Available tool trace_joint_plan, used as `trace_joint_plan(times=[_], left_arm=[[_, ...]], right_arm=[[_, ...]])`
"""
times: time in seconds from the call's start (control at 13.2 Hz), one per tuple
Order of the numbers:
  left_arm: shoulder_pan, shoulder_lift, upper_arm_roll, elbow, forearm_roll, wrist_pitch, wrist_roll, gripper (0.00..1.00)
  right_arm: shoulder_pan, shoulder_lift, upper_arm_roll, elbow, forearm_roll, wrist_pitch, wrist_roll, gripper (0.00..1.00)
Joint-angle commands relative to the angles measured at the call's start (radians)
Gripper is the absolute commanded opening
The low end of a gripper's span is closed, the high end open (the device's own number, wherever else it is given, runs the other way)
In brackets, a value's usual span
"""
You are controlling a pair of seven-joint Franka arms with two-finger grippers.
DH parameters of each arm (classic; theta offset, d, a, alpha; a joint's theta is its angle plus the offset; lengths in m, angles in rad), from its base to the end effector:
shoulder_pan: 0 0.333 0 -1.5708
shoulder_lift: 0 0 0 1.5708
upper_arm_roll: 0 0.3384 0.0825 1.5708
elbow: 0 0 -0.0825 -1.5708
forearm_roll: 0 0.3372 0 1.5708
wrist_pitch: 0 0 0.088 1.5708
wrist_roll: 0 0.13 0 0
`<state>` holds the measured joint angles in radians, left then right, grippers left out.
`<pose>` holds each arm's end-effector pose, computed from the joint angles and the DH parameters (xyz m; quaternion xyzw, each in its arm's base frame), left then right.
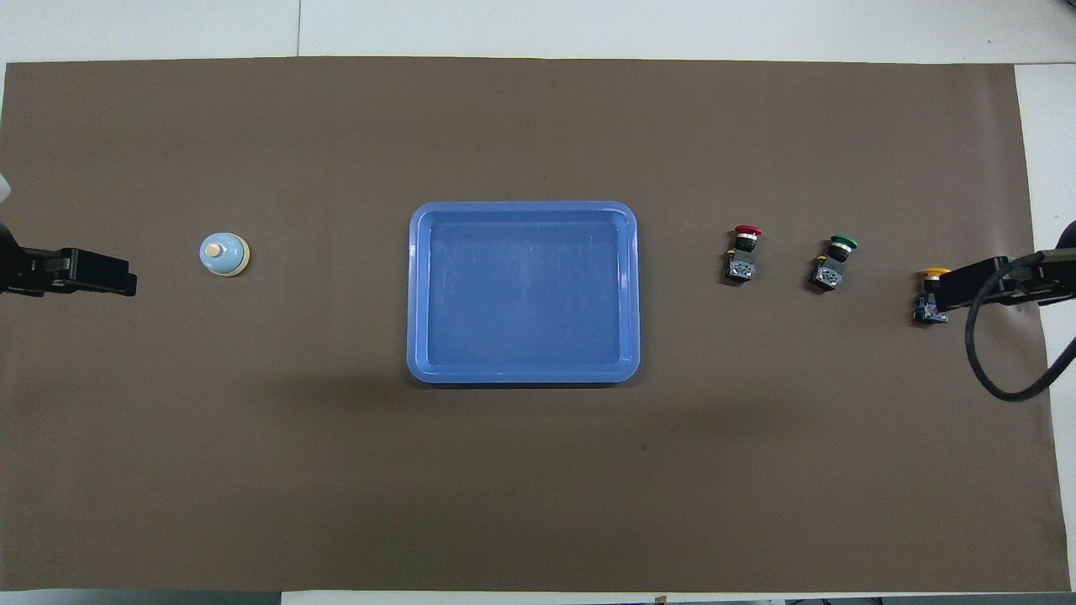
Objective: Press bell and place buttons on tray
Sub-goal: 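Lift the left gripper off the bell and retract it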
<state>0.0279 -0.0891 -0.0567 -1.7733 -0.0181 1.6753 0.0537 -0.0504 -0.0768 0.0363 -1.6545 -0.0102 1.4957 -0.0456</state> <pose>0.4830 -0.0173 0.5904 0.9992 -0.0401 -0.0044 0.0065 0.4711 -0.0073 0.6201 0.9990 0.0155 -0.0412 0.0053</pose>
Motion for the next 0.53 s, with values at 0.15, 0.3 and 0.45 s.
trace_joint_plan(times=[0.15,0.3,0.45], left_arm=[[-0.013,-0.001,0.009,0.011,0.001,-0.032,-0.005,1.0],[-0.013,-0.001,0.009,0.011,0.001,-0.04,-0.003,1.0],[-0.013,-0.001,0.009,0.011,0.001,-0.045,-0.003,1.0]], right_arm=[[-0.022,-0.003,0.002,0.004,-0.01,-0.011,-0.02,1.0],[-0.023,-0.003,0.002,0.005,-0.01,-0.038,-0.031,1.0],[-0.022,-0.003,0.004,0.005,-0.008,-0.038,-0.028,1.0]])
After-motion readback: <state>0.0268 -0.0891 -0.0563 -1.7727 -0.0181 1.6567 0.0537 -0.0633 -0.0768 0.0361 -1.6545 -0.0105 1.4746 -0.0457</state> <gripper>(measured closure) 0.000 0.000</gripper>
